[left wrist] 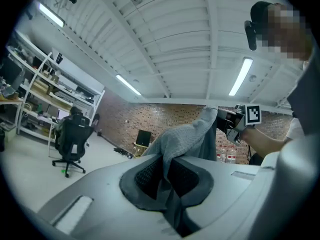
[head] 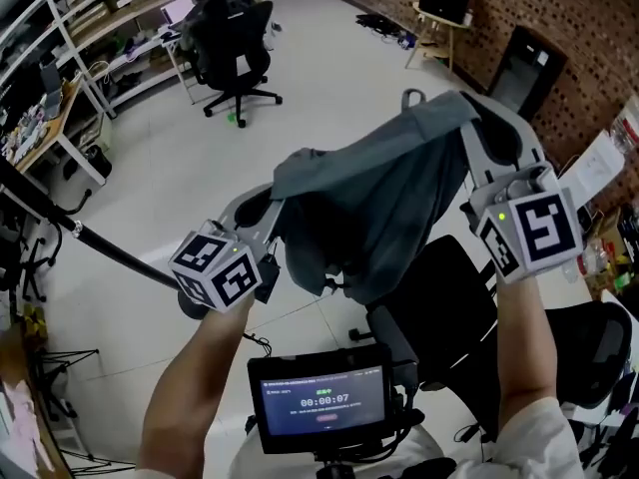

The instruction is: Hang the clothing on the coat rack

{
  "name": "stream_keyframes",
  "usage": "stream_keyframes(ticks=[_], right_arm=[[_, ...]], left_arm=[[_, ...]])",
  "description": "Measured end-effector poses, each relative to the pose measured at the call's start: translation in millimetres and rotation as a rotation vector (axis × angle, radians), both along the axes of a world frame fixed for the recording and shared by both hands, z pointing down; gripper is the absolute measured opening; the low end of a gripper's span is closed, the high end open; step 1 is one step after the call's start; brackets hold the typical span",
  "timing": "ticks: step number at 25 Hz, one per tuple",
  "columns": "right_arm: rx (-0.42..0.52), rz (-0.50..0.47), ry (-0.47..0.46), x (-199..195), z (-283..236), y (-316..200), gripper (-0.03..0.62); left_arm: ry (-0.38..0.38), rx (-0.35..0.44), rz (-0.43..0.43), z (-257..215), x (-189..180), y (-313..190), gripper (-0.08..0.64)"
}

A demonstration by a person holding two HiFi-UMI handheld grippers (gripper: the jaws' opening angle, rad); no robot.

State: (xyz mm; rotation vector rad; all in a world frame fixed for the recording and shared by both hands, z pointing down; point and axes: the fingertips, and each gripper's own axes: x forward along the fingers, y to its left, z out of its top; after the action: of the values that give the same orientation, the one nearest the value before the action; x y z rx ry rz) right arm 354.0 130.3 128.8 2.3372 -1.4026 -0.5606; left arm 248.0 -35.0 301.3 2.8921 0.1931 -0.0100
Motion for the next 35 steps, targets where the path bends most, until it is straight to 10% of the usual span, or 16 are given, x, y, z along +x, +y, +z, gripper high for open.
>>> stream_keyframes(ticks=[35], right_arm=[[-0.039,-0.563,0.043,-198.0,-30.3,-300.1,0.012]], left_arm=[[0.074,0.062,-0.538,-37.6,-277.0,-228.8,0.009]])
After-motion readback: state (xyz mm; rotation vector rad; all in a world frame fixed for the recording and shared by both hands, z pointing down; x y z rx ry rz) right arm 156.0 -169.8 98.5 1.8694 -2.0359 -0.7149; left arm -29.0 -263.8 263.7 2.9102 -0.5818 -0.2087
